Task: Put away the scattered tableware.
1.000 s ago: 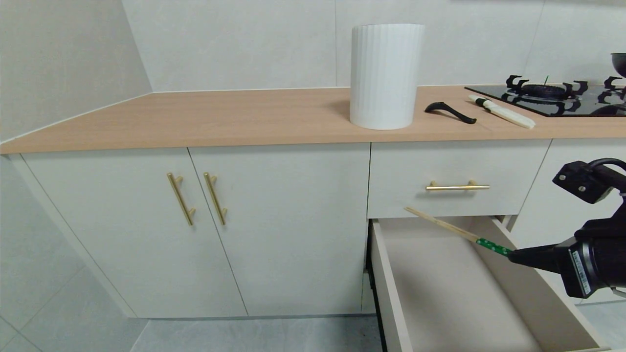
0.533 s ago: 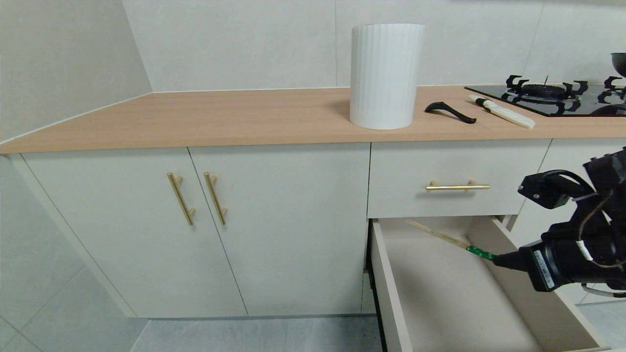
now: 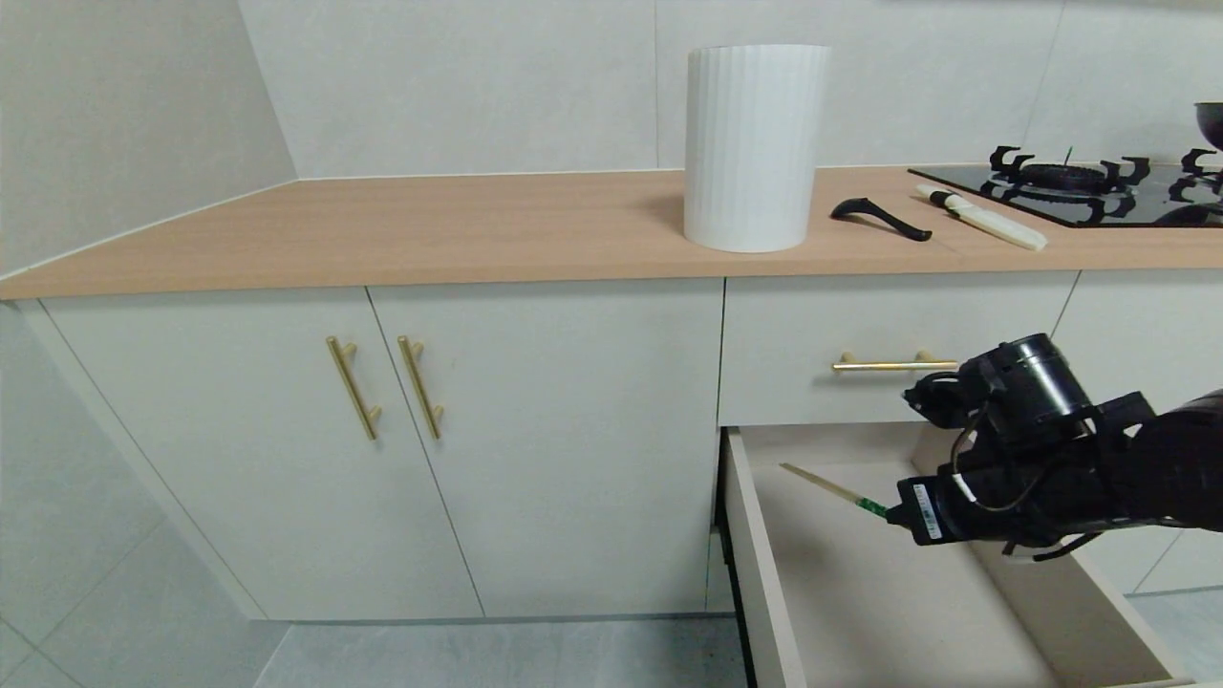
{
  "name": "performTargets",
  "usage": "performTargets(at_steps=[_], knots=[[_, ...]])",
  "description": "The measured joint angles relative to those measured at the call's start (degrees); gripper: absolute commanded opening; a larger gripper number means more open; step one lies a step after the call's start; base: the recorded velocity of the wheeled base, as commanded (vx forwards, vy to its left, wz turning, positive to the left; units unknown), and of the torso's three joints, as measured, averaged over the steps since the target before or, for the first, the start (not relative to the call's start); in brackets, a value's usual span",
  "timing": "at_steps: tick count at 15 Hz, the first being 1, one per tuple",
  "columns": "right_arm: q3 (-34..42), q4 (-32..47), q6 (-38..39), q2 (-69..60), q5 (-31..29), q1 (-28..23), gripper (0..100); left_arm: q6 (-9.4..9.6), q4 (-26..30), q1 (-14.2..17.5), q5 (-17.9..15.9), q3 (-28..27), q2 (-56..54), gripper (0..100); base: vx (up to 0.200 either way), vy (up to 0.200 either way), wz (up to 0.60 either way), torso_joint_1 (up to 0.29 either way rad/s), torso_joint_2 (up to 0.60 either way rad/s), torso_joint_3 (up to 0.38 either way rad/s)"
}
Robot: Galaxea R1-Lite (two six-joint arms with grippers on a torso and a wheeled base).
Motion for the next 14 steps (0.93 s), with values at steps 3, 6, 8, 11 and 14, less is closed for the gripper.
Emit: performTargets(at_steps=[3,6,8,11,14], knots=[[-0.02,-6.34,2.29,7.63,-2.78,0.02,0,0.0,0.02,0.0,0.0,0.0,0.0,100,0.0,0.0,0.0,0.0,0.0,0.0],[-0.02,-10.07,3.69,14.31,-4.52,0.04,0,0.0,0.0,0.0,-0.02,0.0,0.0,100,0.0,0.0,0.0,0.0,0.0,0.0],[0.16,-10.23,3.74,17.31,-4.67,0.66,0,0.0,0.0,0.0,-0.02,0.0,0.0,100,0.0,0.0,0.0,0.0,0.0,0.0],[0.39,-10.12,3.66,20.87,-4.78,1.94,0,0.0,0.0,0.0,-0.02,0.0,0.0,100,0.0,0.0,0.0,0.0,0.0,0.0],[0.74,-9.98,3.5,24.75,-5.66,3.32,0,0.0,0.0,0.0,0.0,0.0,0.0,100,0.0,0.0,0.0,0.0,0.0,0.0]])
